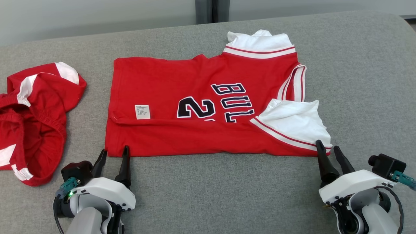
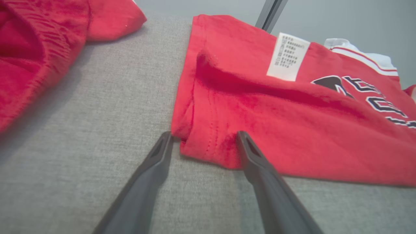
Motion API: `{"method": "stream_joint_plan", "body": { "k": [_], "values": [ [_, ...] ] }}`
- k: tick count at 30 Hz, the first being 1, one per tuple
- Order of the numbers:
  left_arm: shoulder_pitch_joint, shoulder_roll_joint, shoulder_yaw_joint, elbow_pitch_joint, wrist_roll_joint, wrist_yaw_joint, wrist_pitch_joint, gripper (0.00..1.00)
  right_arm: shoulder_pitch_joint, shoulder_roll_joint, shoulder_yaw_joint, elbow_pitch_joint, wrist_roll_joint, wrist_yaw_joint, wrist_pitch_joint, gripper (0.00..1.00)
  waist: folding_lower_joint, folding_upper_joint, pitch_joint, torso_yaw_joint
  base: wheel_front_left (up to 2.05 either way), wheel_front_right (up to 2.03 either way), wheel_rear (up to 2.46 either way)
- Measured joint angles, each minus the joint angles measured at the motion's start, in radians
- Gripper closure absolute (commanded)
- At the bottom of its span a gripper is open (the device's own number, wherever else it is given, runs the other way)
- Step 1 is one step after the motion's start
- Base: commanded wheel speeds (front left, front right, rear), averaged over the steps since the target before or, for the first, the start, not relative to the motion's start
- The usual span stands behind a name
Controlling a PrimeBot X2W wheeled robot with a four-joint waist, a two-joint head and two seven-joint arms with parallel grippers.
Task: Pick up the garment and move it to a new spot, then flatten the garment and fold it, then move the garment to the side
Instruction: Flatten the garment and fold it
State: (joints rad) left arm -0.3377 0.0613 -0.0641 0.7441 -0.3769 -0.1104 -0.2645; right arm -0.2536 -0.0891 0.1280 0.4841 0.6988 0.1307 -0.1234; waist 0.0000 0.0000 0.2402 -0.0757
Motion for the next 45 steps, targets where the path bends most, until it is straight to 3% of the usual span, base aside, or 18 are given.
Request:
{"method": "stream_joint_plan", "body": {
  "k": [19,20,21,22,45],
  "values": [
    [-0.036,-0.002,-0.007,0.006,-0.002,-0.012,-0.003,0.0,-0.04,-0.004,0.036,0.04,0.029,0.0,0.009,0.0,0.0,0.0,0.04,0.004,0.0,0.0,0.0],
    [-0.037,-0.002,-0.007,0.008,-0.002,-0.012,-0.003,0.22,-0.042,-0.004,0.042,0.04,0.033,0.0,0.009,0.47,0.0,0.0,0.04,0.004,0.0,0.0,0.0],
    [-0.039,-0.003,-0.008,0.009,-0.002,-0.012,-0.003,0.56,-0.044,-0.006,0.048,0.039,0.034,0.0,0.01,0.65,0.0,0.0,0.041,0.004,0.0,0.0,0.0],
    [-0.04,-0.003,-0.009,0.01,-0.003,-0.012,-0.003,1.0,-0.044,-0.007,0.053,0.039,0.036,0.0,0.012,1.0,0.0,0.0,0.041,0.005,0.0,0.0,0.0],
    [-0.009,-0.011,-0.023,0.032,-0.066,-0.019,0.0,1.0,-0.035,-0.066,0.093,0.032,0.064,0.0,0.0,1.0,0.0,0.0,-0.026,0.021,0.0,0.0,0.0]
  ]
}}
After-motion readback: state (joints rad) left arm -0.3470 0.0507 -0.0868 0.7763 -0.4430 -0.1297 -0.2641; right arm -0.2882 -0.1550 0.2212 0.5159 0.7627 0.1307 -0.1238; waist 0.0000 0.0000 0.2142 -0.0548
